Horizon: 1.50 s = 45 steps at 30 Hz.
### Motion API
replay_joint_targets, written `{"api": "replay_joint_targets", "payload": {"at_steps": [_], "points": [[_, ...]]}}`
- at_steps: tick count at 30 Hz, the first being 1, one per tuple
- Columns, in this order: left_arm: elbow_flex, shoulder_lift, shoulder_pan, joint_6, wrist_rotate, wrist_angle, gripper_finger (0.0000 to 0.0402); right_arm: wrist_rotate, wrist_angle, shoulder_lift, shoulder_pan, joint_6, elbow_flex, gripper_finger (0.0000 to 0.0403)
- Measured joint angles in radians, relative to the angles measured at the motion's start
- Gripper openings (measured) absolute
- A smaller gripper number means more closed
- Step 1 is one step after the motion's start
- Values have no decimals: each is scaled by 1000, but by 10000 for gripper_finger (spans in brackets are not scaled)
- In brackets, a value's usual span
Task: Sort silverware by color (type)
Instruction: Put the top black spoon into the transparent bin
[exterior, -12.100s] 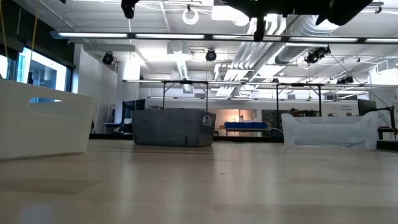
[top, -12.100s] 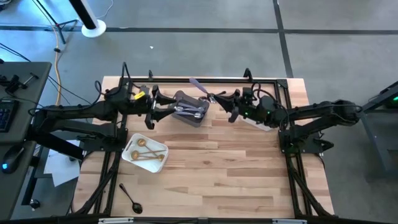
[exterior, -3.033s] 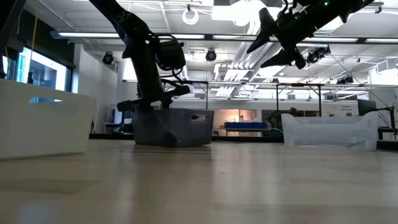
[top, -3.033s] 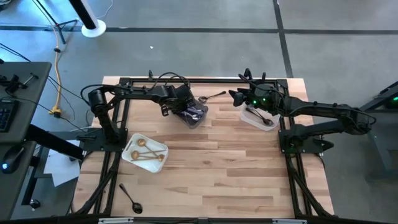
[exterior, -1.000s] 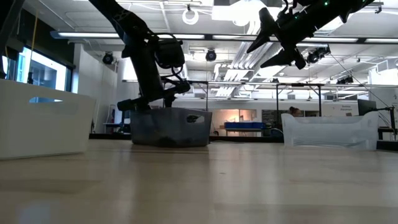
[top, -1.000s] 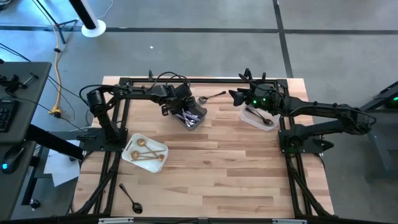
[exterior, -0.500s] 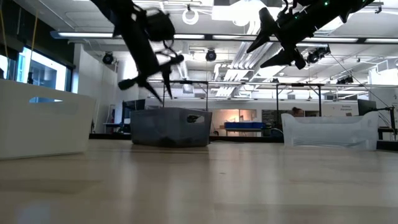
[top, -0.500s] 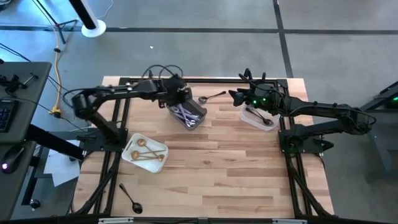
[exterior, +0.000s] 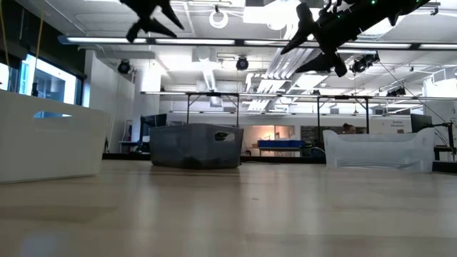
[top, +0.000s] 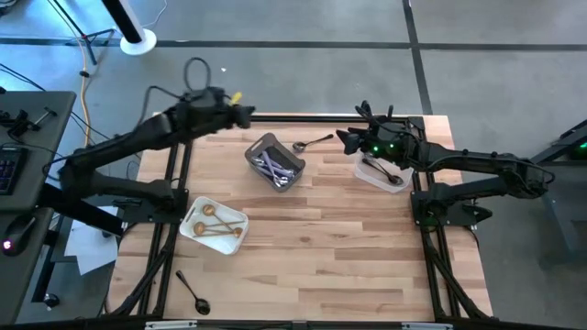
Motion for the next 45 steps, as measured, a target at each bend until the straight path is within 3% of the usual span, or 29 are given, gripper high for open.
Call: {"api": "replay_joint_targets", "payload": {"at_steps": [7, 13, 16, 22, 25, 29, 33, 36, 41, 45], "points": [[-3, -139, -3, 253, -25, -1, 115, -22, 91, 0, 0, -13, 0, 275], [-137, -225, -24, 265, -20, 68, 115, -79, 104, 0, 0, -35, 0, 275], [-269, -280, -57, 232, 20, 255, 115, -86, 107, 0, 1, -41, 0, 275], [-552, -351, -157, 163, 180, 806, 115, -150, 169, 0, 0, -68, 0, 275], [-606, -356, -224, 145, 232, 914, 115, -237, 228, 0, 0, -94, 0, 275], [-593, -356, -323, 240, 234, 861, 115, -357, 299, 0, 0, -111, 0, 275], [-557, -355, -394, 384, 158, 734, 115, -481, 366, 0, 1, -124, 0, 275], [-535, -356, -412, 442, 111, 687, 115, -530, 392, 0, 26, -240, 3, 275], [-528, -362, -412, 504, 106, 688, 115, -516, 246, 0, 113, -588, 67, 275], [-528, -362, -412, 510, 106, 680, 115, -441, 208, 1, 138, -642, 92, 275]]}}
